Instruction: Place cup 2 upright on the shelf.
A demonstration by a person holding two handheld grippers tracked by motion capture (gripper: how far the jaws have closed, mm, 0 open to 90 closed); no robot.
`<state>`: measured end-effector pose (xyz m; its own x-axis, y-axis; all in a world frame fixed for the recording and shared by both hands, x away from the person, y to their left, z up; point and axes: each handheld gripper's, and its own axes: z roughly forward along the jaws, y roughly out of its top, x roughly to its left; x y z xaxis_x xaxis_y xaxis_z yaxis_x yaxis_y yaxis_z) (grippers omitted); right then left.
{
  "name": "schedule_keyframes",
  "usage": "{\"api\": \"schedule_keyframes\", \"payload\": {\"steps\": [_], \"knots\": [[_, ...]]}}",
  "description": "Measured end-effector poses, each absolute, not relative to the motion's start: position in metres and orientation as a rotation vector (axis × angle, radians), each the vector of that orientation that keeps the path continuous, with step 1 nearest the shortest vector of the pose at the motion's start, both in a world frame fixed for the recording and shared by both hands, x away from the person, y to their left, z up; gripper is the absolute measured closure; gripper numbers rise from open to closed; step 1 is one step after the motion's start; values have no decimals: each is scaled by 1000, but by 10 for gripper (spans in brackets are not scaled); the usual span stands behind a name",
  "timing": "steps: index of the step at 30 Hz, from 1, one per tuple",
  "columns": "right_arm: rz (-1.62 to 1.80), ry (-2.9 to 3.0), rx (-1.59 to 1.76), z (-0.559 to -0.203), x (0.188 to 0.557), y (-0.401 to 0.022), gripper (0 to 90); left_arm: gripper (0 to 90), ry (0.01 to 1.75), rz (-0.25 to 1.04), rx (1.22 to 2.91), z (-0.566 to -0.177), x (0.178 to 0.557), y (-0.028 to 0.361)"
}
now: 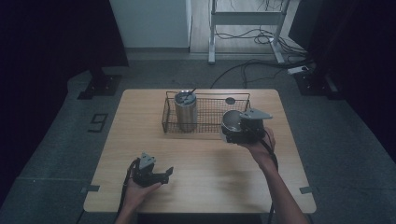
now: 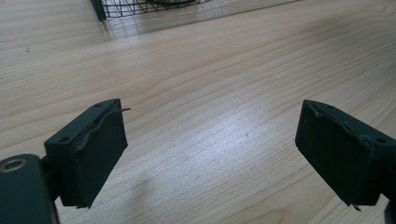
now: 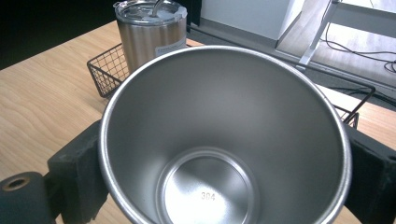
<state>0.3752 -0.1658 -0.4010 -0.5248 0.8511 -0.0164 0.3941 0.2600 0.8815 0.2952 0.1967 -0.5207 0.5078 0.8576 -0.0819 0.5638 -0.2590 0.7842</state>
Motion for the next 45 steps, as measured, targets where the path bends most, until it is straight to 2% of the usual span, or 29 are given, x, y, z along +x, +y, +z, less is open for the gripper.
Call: {"api": "schedule_keyframes", "payload": {"steps": [45], "knots": [[1166, 2071, 1143, -390, 438, -157, 67, 89, 1154, 460, 1953, -521, 295, 198]]}}
